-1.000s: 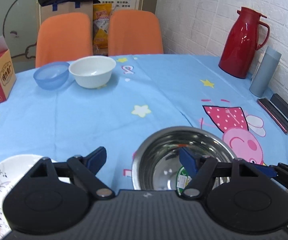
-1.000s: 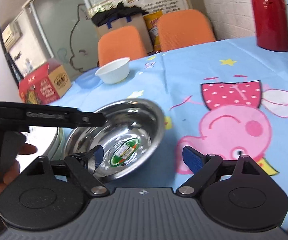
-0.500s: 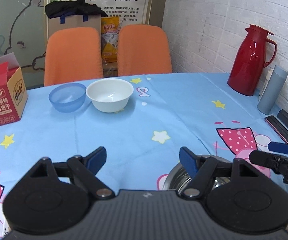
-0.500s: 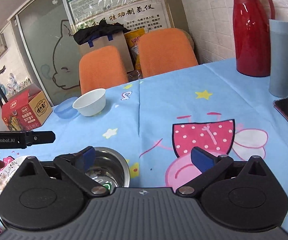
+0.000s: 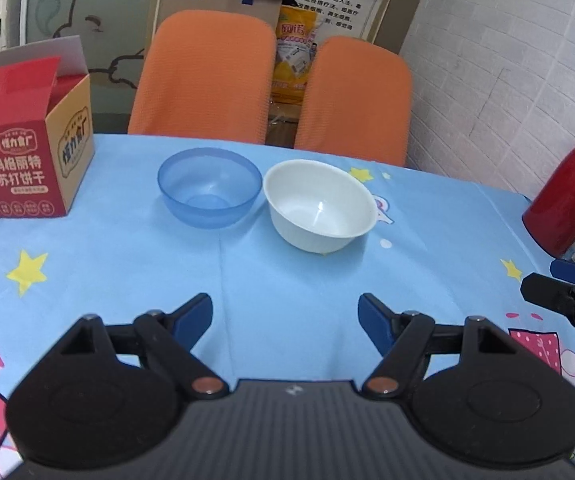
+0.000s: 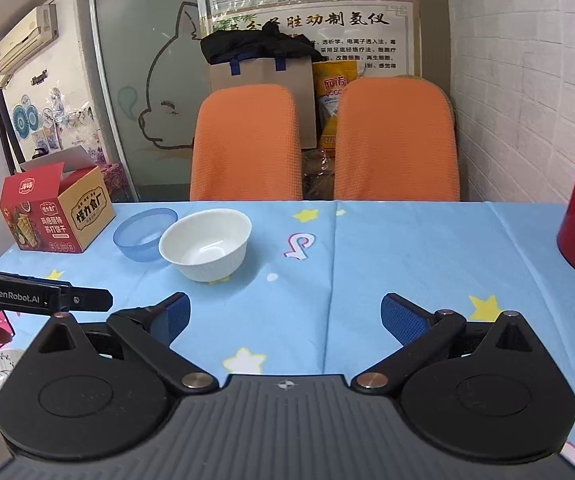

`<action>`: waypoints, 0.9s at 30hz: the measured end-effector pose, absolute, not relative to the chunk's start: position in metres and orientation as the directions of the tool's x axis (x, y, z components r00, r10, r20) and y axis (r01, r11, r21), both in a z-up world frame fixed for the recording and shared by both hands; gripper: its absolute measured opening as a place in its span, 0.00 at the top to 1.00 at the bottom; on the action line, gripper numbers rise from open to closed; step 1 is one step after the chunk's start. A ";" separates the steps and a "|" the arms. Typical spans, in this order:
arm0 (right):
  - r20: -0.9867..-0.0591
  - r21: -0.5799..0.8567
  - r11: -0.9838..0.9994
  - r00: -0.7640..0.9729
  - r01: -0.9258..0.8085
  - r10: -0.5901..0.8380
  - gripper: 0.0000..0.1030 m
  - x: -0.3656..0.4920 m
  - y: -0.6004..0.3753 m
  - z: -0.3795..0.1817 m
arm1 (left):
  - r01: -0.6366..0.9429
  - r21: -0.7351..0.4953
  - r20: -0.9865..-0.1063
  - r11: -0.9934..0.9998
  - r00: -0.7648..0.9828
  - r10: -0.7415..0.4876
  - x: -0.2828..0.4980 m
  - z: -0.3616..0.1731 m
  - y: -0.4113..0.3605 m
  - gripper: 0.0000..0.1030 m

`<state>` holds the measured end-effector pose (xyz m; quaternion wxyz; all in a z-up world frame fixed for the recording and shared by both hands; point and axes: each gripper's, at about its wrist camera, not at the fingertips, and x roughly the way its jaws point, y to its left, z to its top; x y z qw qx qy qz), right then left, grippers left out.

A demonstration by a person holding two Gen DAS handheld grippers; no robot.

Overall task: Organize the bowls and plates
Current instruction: 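Move the left gripper to the white ceramic bowl rim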

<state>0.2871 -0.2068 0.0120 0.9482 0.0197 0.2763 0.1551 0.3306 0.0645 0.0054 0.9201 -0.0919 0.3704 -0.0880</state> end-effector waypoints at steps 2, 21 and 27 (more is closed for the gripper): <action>-0.527 0.118 0.946 0.788 -0.303 0.318 0.00 0.297 -0.201 0.010 | 0.086 -0.226 -0.671 0.970 0.708 -0.219 0.338 0.003 0.069 0.29; -0.602 0.069 0.939 0.737 -0.336 0.307 0.00 0.362 -0.183 -0.001 | -0.052 -0.440 -0.687 0.896 0.662 -0.300 0.403 -0.006 0.076 0.29; -0.636 0.007 0.934 0.720 -0.356 0.279 0.00 0.412 -0.156 -0.007 | -0.256 -0.559 -0.717 0.789 0.628 -0.304 0.433 -0.026 0.074 0.29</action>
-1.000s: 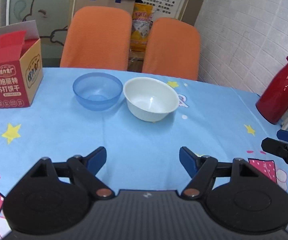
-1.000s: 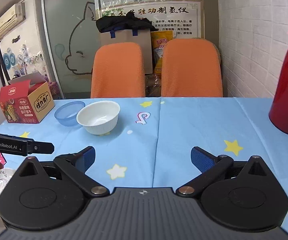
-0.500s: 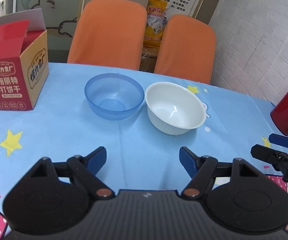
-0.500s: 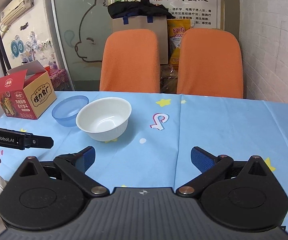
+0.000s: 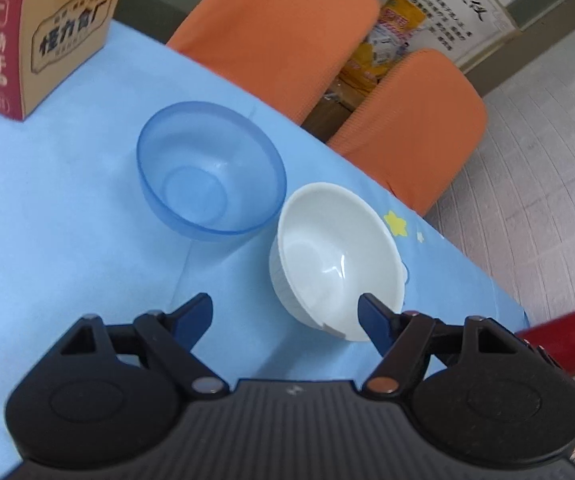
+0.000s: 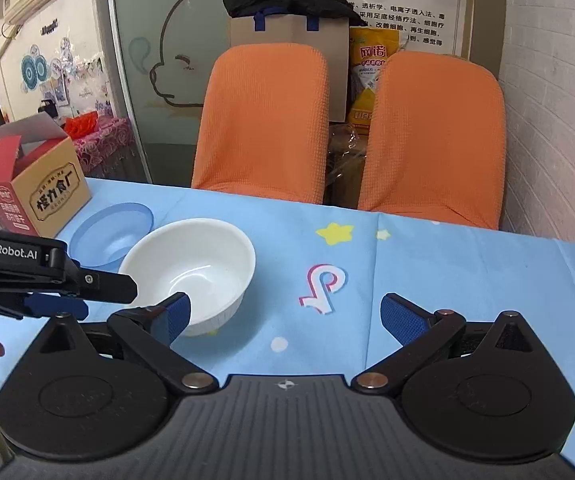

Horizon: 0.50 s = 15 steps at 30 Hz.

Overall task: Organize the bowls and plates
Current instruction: 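Move the left gripper to the white ceramic bowl rim, then close the left gripper on the white bowl rim and lift it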

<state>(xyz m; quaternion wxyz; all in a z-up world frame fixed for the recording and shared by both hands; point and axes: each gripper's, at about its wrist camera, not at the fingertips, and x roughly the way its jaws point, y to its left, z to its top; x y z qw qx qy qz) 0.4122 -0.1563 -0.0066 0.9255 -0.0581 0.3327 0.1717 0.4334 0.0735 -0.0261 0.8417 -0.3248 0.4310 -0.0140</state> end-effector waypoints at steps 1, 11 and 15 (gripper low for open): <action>-0.642 -0.006 0.930 0.714 -0.367 0.278 0.00 0.418 -0.152 -0.010 | -0.275 -0.563 -0.713 0.779 0.638 -0.291 0.436 -0.028 0.074 0.29; -0.679 -0.077 0.884 0.673 -0.462 0.292 0.00 0.453 -0.120 -0.033 | -0.356 -0.558 -0.722 0.750 0.653 -0.227 0.454 -0.036 0.065 0.37; -0.683 -0.070 0.873 0.661 -0.483 0.311 0.00 0.458 -0.117 -0.038 | -0.368 -0.586 -0.708 0.722 0.667 -0.234 0.458 -0.041 0.068 0.51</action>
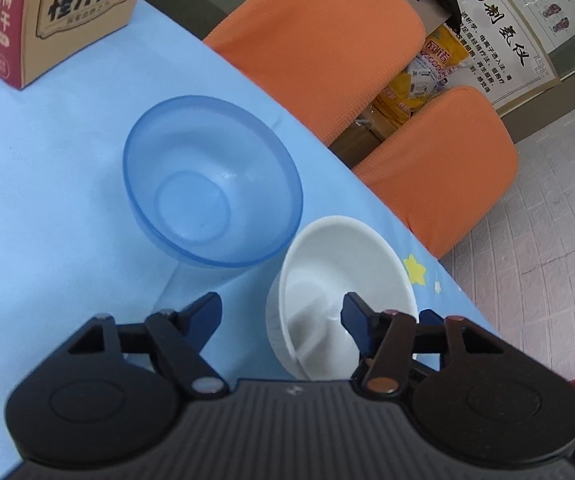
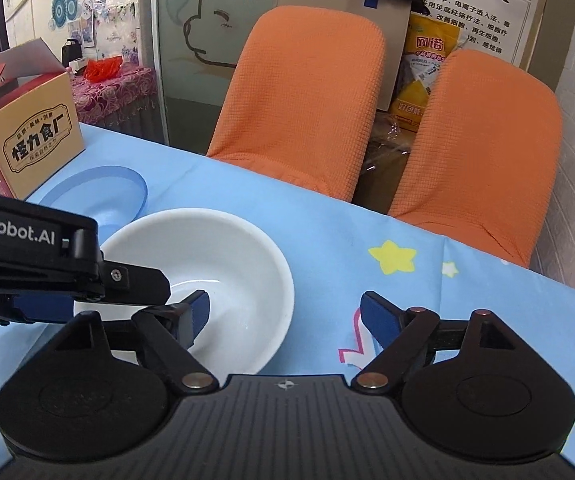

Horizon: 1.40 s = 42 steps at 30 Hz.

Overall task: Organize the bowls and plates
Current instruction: 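Close the left gripper on the white bowl rim and lift it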

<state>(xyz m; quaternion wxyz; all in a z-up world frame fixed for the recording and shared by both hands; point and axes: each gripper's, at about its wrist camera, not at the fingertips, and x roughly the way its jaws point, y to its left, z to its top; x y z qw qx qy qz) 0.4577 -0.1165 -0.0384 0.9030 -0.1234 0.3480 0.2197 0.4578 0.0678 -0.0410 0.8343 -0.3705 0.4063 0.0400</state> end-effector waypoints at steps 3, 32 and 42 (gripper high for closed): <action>-0.689 -0.067 0.865 0.650 -0.498 0.321 0.00 0.463 -0.114 -0.043 | -0.356 -0.589 -0.700 0.725 0.674 -0.237 0.459 -0.043 0.068 0.59; -0.661 -0.018 0.863 0.654 -0.504 0.368 0.38 0.345 -0.136 0.001 | -0.117 -0.557 -0.643 0.823 0.687 -0.338 0.363 0.001 0.028 0.71; -0.614 -0.053 0.887 0.715 -0.459 0.333 0.37 0.263 -0.160 0.016 | -0.014 -0.559 -0.603 0.829 0.693 -0.395 0.282 0.021 -0.003 0.71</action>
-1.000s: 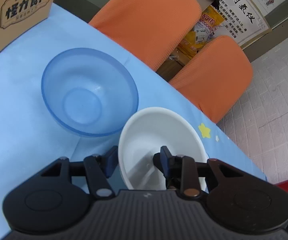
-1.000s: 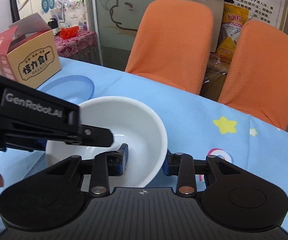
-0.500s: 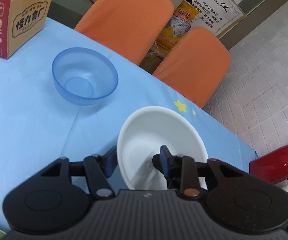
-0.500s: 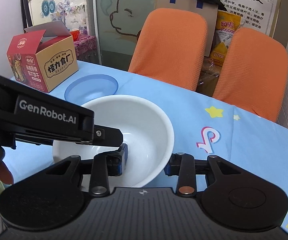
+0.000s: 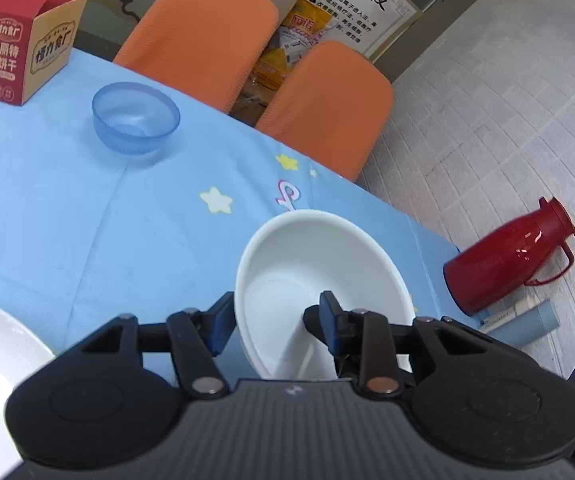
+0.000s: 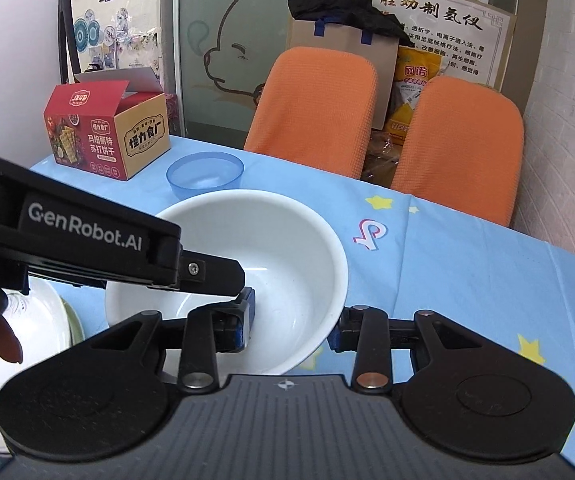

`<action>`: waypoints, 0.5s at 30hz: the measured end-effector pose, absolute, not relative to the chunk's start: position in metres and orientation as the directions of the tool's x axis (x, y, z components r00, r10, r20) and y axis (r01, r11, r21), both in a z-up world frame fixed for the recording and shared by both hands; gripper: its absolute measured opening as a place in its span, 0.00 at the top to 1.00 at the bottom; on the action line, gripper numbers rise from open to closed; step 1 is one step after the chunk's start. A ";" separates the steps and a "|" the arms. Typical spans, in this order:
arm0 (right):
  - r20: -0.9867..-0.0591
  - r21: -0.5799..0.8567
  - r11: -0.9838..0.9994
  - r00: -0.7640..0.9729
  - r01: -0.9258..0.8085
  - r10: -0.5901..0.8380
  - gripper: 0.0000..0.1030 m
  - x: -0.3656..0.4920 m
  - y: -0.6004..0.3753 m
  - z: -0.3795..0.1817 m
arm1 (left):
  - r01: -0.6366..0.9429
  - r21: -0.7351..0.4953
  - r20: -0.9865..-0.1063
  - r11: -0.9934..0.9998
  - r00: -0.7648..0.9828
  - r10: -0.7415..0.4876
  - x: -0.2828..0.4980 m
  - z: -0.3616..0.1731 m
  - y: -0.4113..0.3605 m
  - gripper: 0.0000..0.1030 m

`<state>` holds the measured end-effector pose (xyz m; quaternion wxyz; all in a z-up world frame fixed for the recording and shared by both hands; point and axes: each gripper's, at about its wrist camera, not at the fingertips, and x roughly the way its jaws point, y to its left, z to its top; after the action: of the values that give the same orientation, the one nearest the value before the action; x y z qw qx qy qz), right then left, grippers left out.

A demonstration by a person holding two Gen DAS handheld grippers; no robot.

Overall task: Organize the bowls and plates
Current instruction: 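Close the left gripper on the white bowl rim and lift it, then lower the white bowl into the steel bowl and open the left gripper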

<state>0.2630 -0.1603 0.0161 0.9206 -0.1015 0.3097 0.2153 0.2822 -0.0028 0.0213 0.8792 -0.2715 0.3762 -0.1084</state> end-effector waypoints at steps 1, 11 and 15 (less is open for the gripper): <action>-0.610 -0.054 0.889 0.720 -0.454 0.330 0.37 0.253 -0.163 0.016 | -0.004 -0.558 -0.600 0.830 0.693 -0.400 0.274 0.021 -0.006 0.71; -0.593 -0.056 0.905 0.743 -0.423 0.311 0.25 0.173 -0.182 -0.003 | 0.075 -0.529 -0.609 0.845 0.660 -0.440 0.200 0.005 -0.033 0.70; -0.603 -0.048 0.908 0.736 -0.417 0.307 0.23 0.164 -0.186 -0.012 | 0.094 -0.514 -0.619 0.853 0.647 -0.445 0.186 -0.002 -0.040 0.70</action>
<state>0.1642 -0.1856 -0.0115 0.9274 -0.0902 0.3062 0.1952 0.1862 -0.0402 -0.0018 0.8795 -0.2240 0.3911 -0.1531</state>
